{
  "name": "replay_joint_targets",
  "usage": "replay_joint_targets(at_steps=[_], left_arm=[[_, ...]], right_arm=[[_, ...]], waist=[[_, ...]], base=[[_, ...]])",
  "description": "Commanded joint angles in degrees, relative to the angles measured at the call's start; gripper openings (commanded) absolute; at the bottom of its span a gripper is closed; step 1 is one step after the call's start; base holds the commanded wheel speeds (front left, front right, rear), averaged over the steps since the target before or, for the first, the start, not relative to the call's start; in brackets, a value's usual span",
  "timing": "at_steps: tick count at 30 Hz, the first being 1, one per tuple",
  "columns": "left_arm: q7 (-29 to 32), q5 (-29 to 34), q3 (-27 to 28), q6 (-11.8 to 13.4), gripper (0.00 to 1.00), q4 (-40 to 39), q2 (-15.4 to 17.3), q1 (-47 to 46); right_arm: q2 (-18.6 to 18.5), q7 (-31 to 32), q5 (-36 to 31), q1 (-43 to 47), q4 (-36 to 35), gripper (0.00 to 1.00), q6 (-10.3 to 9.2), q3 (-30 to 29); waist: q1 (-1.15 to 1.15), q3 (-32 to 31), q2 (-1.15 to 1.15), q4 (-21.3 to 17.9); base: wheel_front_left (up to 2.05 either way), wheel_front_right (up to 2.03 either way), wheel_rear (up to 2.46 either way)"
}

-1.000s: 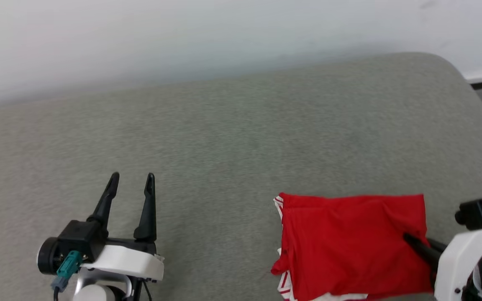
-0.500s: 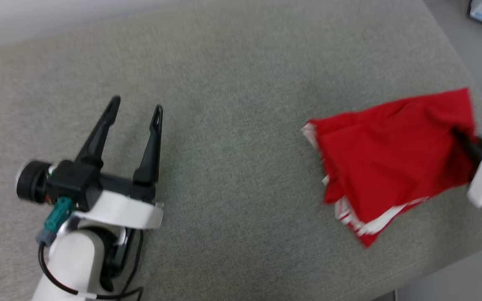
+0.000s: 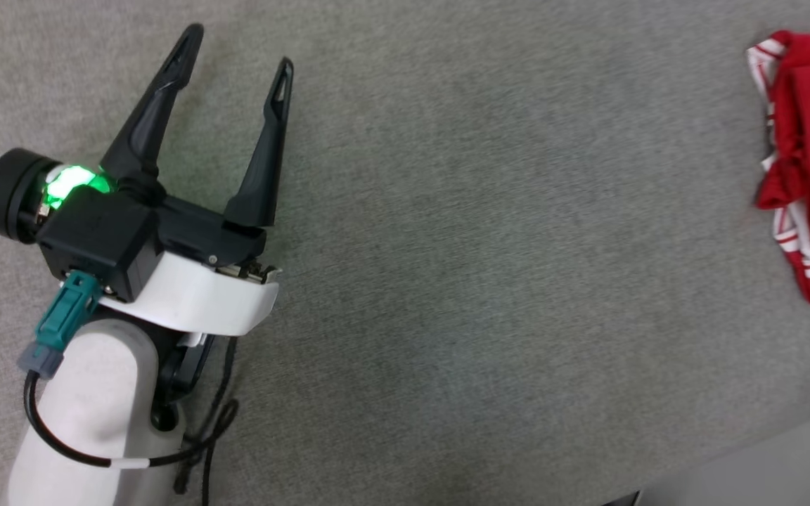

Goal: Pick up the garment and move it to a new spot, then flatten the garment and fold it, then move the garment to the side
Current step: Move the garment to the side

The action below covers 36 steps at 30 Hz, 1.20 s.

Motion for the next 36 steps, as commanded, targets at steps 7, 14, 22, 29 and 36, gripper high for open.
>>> replay_joint_targets(at_steps=[7,14,22,29,36], left_arm=[[-0.6,0.1,-1.4,-0.5,1.00,0.5,-0.3,-2.5],[-3.9,-1.5,-1.9,0.3,1.00,4.7,-1.9,-0.3],[-8.3,-3.2,-1.5,2.5,1.00,10.7,-4.2,5.7],[-10.6,-5.1,-1.1,4.3,1.00,14.9,-6.3,12.1],[-11.4,-5.4,0.3,6.1,1.00,18.1,-6.8,18.1]], right_arm=[[1.5,-6.8,-5.0,-4.4,8.6,1.00,-0.10,-0.8],[-0.3,-17.2,-11.9,-5.8,14.4,1.00,-0.10,-4.4],[-1.2,-27.1,-13.6,-1.5,12.8,1.00,-0.10,-1.2],[3.0,-30.8,-12.8,6.6,9.2,1.00,-0.10,0.9],[11.3,-32.9,-12.4,18.0,2.0,1.00,-0.10,1.7]], waist=[[-0.02,3.8,0.00,3.2],[-0.02,-1.2,0.00,5.7],[-0.02,-11.7,0.00,9.3],[-0.02,-20.1,0.00,12.7],[-0.02,-27.1,0.00,15.8]], base=[[0.00,0.00,0.00],[0.00,0.00,0.00],[0.00,0.00,0.00],[0.00,0.00,0.00],[0.00,0.00,0.00]])
